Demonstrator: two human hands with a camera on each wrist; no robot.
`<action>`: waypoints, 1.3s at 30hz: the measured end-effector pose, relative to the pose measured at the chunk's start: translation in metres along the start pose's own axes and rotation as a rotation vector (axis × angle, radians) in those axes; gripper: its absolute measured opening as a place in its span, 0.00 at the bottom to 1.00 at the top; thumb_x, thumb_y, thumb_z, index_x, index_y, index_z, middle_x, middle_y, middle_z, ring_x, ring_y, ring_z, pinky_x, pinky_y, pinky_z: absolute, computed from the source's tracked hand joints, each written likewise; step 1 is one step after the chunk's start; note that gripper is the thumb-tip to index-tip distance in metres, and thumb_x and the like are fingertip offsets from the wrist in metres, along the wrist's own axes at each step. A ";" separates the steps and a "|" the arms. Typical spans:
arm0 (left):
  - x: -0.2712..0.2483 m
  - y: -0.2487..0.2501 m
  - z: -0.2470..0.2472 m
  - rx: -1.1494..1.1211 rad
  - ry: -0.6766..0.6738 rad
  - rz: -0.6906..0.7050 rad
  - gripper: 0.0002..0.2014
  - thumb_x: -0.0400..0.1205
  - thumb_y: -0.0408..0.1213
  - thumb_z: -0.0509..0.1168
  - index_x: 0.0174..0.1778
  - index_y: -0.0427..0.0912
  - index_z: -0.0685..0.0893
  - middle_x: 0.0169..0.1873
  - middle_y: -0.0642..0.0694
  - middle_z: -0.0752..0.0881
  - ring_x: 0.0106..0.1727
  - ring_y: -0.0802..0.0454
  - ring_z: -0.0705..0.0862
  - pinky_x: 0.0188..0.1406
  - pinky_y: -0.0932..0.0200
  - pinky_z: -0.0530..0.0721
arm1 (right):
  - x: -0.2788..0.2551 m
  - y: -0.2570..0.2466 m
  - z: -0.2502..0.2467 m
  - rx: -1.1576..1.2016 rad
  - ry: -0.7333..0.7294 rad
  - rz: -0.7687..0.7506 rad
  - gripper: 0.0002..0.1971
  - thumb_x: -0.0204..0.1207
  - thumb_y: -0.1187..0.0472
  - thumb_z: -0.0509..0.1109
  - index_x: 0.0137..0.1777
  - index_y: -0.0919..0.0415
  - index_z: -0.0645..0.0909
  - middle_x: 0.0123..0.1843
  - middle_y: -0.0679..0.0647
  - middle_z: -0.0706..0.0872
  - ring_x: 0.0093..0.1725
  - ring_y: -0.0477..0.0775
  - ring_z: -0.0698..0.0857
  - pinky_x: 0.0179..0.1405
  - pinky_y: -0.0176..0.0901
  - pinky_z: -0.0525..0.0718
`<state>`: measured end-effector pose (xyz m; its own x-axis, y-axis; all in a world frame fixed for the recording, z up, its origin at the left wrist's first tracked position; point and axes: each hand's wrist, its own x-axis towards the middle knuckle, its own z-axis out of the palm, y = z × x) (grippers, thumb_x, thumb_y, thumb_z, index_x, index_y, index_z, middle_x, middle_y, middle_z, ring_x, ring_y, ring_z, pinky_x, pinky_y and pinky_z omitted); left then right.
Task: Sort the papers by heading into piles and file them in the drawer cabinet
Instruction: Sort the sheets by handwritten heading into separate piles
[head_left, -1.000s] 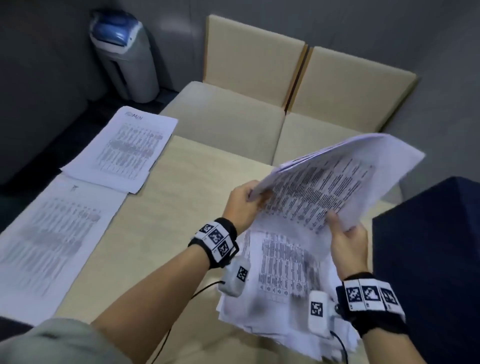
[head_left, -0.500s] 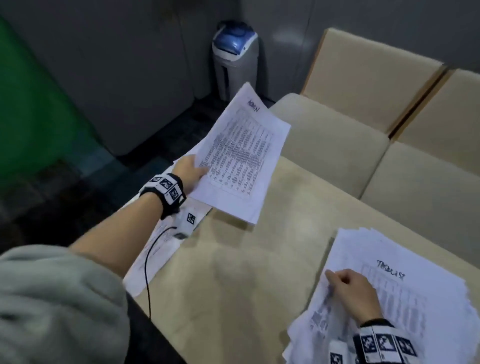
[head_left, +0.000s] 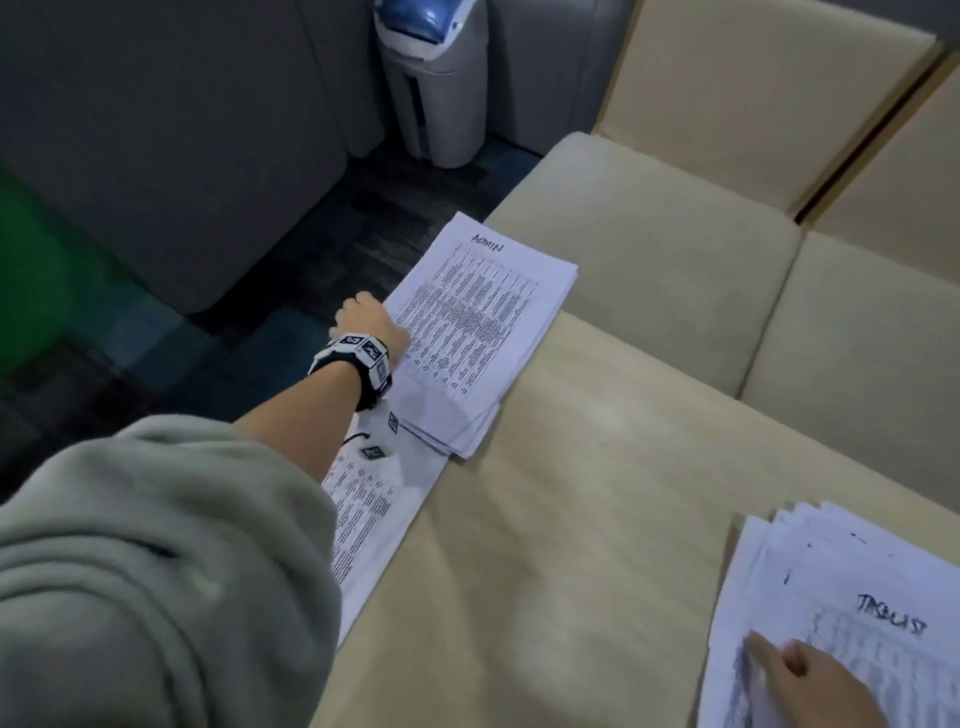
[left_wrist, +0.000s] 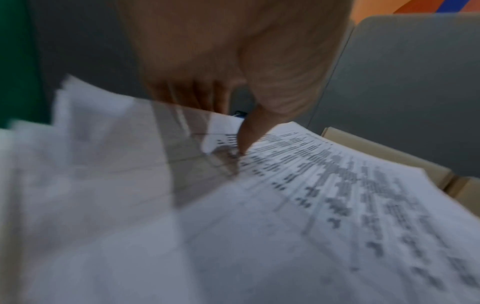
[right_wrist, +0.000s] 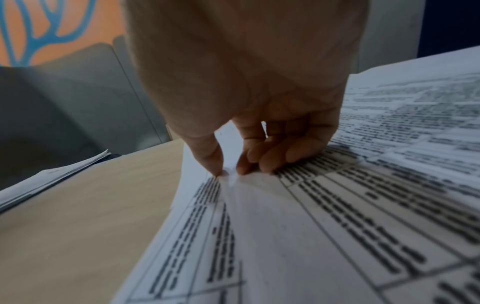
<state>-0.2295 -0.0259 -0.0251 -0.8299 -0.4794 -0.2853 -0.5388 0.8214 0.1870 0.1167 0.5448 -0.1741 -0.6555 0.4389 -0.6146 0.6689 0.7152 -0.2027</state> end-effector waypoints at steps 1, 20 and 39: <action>-0.001 0.006 0.002 0.028 0.070 -0.020 0.28 0.75 0.37 0.72 0.68 0.34 0.69 0.67 0.35 0.74 0.68 0.36 0.75 0.64 0.41 0.75 | -0.059 -0.086 -0.044 0.004 0.009 0.077 0.42 0.71 0.22 0.52 0.30 0.68 0.64 0.25 0.59 0.73 0.31 0.56 0.78 0.39 0.48 0.74; -0.408 0.130 0.136 -0.302 -0.596 0.771 0.11 0.83 0.47 0.66 0.46 0.41 0.84 0.41 0.48 0.87 0.43 0.48 0.84 0.45 0.54 0.85 | -0.135 0.015 -0.117 0.123 0.422 0.333 0.53 0.56 0.30 0.82 0.68 0.72 0.69 0.65 0.70 0.77 0.64 0.71 0.79 0.56 0.60 0.81; -0.484 0.160 0.172 -0.065 -0.366 0.421 0.35 0.77 0.55 0.73 0.69 0.35 0.69 0.65 0.39 0.73 0.65 0.41 0.78 0.59 0.50 0.80 | -0.154 0.103 -0.135 0.949 0.463 0.037 0.10 0.74 0.74 0.67 0.41 0.59 0.83 0.44 0.58 0.88 0.42 0.56 0.83 0.40 0.41 0.78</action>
<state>0.1105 0.3904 -0.0183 -0.8772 0.0337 -0.4789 -0.1895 0.8923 0.4098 0.2392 0.6245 0.0031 -0.5653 0.7595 -0.3218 0.5596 0.0665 -0.8261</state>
